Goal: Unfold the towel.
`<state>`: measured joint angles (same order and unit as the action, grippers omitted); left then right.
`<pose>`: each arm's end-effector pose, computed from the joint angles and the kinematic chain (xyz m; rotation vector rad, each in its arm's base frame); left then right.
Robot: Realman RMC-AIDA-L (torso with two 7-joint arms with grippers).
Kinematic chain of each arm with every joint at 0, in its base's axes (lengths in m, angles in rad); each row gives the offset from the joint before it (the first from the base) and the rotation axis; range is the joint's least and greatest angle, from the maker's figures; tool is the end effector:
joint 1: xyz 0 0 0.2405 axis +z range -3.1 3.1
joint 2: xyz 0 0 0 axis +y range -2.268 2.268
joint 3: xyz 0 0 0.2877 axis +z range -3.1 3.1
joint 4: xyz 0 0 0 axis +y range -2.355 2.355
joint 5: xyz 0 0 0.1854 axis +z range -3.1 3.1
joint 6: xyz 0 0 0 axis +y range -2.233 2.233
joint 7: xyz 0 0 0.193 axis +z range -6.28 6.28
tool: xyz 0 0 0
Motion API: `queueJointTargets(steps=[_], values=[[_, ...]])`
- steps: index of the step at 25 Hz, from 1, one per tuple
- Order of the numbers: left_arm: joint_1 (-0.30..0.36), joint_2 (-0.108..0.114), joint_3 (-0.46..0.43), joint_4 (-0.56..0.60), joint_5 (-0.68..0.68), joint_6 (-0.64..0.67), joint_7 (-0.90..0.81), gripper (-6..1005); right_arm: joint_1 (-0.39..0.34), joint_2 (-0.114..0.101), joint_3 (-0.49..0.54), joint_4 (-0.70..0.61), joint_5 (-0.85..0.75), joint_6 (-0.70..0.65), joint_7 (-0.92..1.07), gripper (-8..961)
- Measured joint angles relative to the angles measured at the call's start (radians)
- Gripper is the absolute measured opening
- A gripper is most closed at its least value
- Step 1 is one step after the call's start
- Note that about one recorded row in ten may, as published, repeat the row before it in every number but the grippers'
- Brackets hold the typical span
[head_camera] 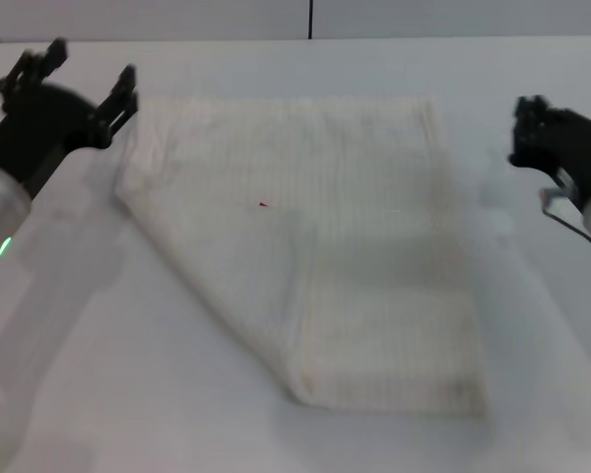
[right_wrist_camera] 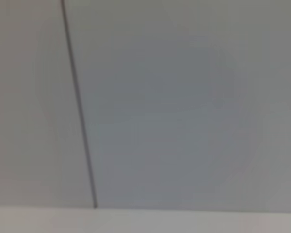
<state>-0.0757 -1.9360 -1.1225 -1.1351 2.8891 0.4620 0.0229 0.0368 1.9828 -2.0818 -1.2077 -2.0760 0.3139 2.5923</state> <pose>-0.2645 0.3546 -0.0169 -1.8824 -0.3633 -0.5505 0.2951 0.3464 -0.0339 -1.7163 0.7991 0.5196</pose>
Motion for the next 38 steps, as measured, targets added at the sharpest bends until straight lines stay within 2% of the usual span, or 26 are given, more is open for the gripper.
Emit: queueJointTargets(steps=[2, 3, 4, 5, 7, 10, 12, 15, 17, 18, 25, 31, 38], values=[[-0.009, 0.018, -0.001, -0.111, 0.000, -0.178, 0.003, 734, 0.012, 0.051, 0.185, -0.072, -0.001, -0.287, -0.089, 116], [-0.020, 0.029, 0.000, -0.163, -0.001, -0.268, -0.001, 733, 0.027, 0.078, 0.279, -0.094, -0.003, -0.435, -0.128, 96], [-0.032, 0.036, 0.000, -0.207, -0.001, -0.351, -0.004, 732, 0.042, 0.092, 0.339, -0.105, -0.003, -0.520, -0.145, 76], [-0.048, 0.040, 0.000, -0.256, -0.002, -0.455, -0.004, 731, 0.071, 0.097, 0.401, -0.106, -0.004, -0.621, -0.151, 56], [-0.076, 0.041, -0.007, -0.331, -0.004, -0.634, 0.011, 729, 0.140, 0.091, 0.483, -0.086, -0.023, -0.762, -0.111, 17], [-0.112, 0.017, -0.023, -0.430, -0.012, -0.848, 0.081, 725, 0.257, 0.089, 0.596, -0.022, -0.144, -0.935, 0.013, -2], [-0.132, -0.014, -0.047, -0.480, -0.040, -0.968, 0.158, 723, 0.347, 0.090, 0.664, 0.025, -0.251, -1.034, 0.095, -1], [-0.153, -0.077, -0.118, -0.524, -0.140, -1.124, 0.335, 720, 0.473, 0.088, 0.739, 0.094, -0.392, -1.166, 0.191, -1], [-0.165, -0.118, -0.167, -0.534, -0.214, -1.207, 0.458, 717, 0.539, 0.088, 0.780, 0.135, -0.455, -1.220, 0.218, -1], [-0.174, -0.128, -0.185, -0.534, -0.250, -1.239, 0.505, 716, 0.573, 0.088, 0.800, 0.155, -0.478, -1.248, 0.222, -1], [-0.239, -0.127, -0.193, -0.485, -0.289, -1.335, 0.536, 708, 0.764, 0.069, 0.846, 0.352, -0.533, -1.340, 0.227, 0], [-0.267, -0.131, -0.167, -0.425, -0.285, -1.329, 0.537, 702, 0.839, 0.077, 0.838, 0.458, -0.557, -1.317, 0.222, 1], [-0.294, -0.132, -0.123, -0.371, -0.285, -1.291, 0.538, 694, 0.883, 0.076, 0.836, 0.549, -0.561, -1.289, 0.221, 1]])
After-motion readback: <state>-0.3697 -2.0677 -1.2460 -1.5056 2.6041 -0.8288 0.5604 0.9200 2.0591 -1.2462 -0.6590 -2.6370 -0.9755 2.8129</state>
